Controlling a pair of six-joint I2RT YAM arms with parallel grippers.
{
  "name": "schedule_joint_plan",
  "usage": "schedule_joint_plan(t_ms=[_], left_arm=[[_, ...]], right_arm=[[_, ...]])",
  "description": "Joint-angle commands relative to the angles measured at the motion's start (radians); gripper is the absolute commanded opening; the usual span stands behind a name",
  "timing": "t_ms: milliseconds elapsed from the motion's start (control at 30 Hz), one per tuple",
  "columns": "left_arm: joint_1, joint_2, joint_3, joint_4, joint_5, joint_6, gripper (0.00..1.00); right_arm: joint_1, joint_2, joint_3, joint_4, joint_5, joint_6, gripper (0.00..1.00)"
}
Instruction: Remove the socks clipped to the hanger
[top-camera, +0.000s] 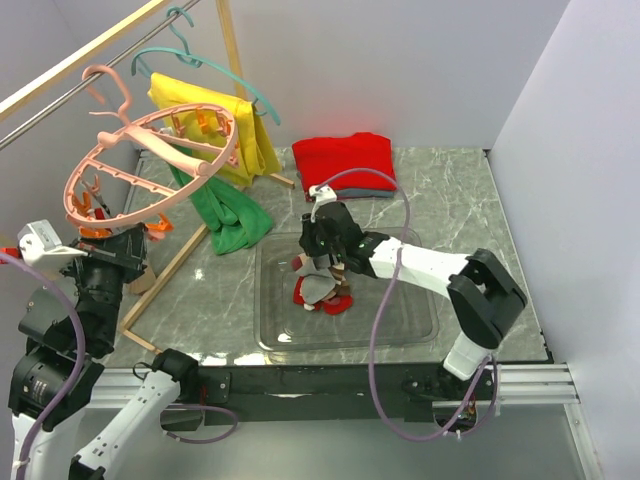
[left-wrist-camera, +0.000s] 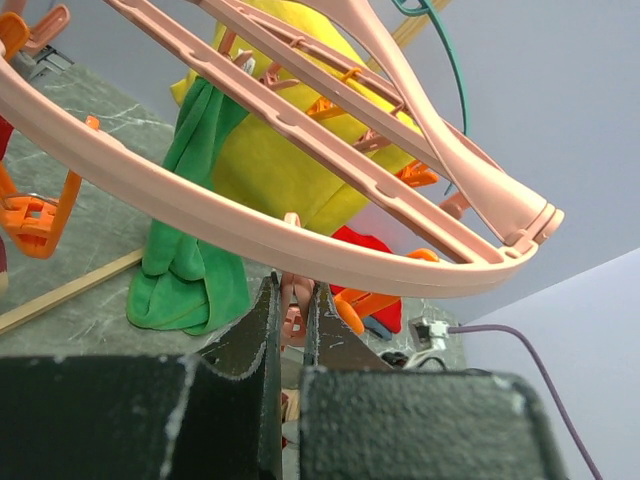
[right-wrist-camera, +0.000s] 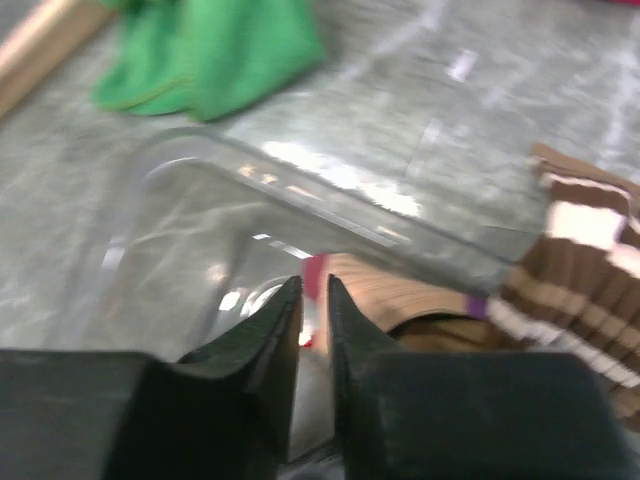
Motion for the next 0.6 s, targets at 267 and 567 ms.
schedule_joint_plan(t_ms=[267, 567], left_arm=[[-0.002, -0.018, -0.017, 0.056, 0.033, 0.018, 0.02], [-0.003, -0.038, -0.029, 0.061, 0.024, 0.035, 0.03]], right_arm=[[-0.070, 0.009, -0.153, 0.015, 0.213, 0.135, 0.26], [-0.086, -0.207, -0.378, -0.074, 0.314, 0.238, 0.36]])
